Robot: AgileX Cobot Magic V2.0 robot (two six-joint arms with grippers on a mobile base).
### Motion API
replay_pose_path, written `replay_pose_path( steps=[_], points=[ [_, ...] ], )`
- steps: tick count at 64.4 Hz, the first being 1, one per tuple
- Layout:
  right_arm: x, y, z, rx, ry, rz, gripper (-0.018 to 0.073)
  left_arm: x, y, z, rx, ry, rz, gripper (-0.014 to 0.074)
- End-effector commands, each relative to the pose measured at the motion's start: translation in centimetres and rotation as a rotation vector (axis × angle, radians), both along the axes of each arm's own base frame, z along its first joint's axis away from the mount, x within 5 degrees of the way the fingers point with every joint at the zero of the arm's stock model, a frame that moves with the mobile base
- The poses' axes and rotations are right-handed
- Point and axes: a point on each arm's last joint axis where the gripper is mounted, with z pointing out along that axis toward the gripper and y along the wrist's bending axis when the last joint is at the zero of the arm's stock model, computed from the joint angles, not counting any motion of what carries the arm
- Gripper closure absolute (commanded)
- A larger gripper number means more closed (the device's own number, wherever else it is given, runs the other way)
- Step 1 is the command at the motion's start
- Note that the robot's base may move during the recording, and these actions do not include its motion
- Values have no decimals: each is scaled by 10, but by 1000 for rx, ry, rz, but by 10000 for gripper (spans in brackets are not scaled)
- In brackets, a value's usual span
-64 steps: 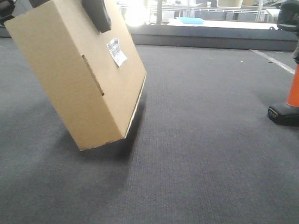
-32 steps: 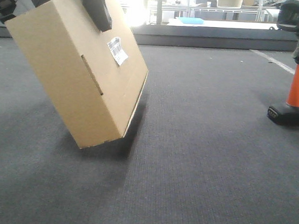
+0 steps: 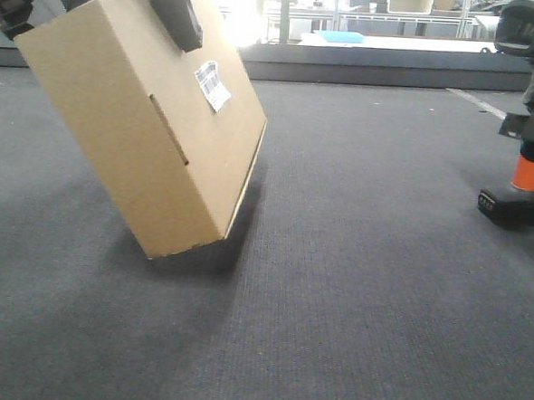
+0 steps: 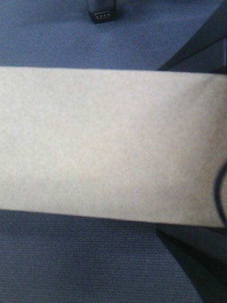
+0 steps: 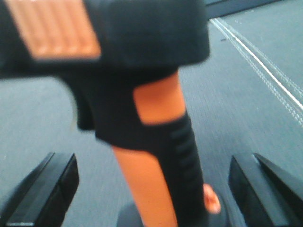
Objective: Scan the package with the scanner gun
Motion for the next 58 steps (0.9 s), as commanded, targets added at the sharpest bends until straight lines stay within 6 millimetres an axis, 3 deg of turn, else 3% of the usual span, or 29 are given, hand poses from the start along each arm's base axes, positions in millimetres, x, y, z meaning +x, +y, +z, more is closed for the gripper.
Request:
replay_pose_path(
  steps=[1, 58],
  points=[
    [4, 2, 5, -6, -44, 19, 0, -1, -2, 7, -33, -44, -3, 708],
    [18, 0, 17, 14, -108, -1, 0, 0, -3, 9, -42, -62, -1, 708]
  ],
)
